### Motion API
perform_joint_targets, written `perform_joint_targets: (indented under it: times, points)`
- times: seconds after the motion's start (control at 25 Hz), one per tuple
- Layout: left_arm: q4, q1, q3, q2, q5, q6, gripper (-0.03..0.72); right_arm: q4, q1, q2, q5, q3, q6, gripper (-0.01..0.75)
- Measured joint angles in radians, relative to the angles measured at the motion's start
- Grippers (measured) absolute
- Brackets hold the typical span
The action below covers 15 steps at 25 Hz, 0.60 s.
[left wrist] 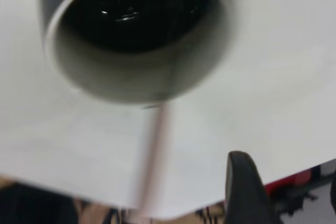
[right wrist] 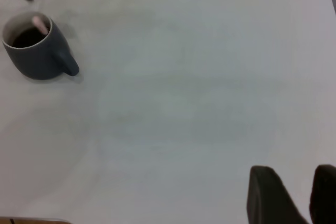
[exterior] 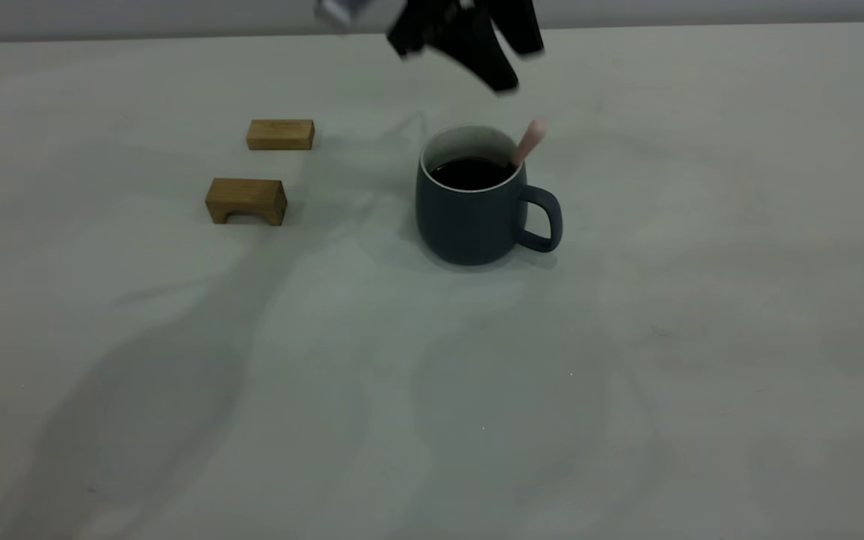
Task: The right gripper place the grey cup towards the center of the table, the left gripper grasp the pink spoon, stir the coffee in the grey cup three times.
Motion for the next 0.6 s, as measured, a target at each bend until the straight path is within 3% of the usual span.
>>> perform_joint_targets:
  times: [0.28, 0.48, 0.6]
  points:
    - [0.319, -0.015, -0.026, -0.127, 0.000, 0.072, 0.461, 0.000, 0.000, 0.000, 0.000, 0.000, 0.000, 0.238]
    - [0.543, -0.018, -0.026, -0.209, 0.000, 0.745, 0.461, 0.000, 0.000, 0.000, 0.000, 0.000, 0.000, 0.238]
    - [0.615, -0.018, -0.016, -0.268, 0.000, 0.914, 0.461, 0.000, 0.000, 0.000, 0.000, 0.000, 0.000, 0.238]
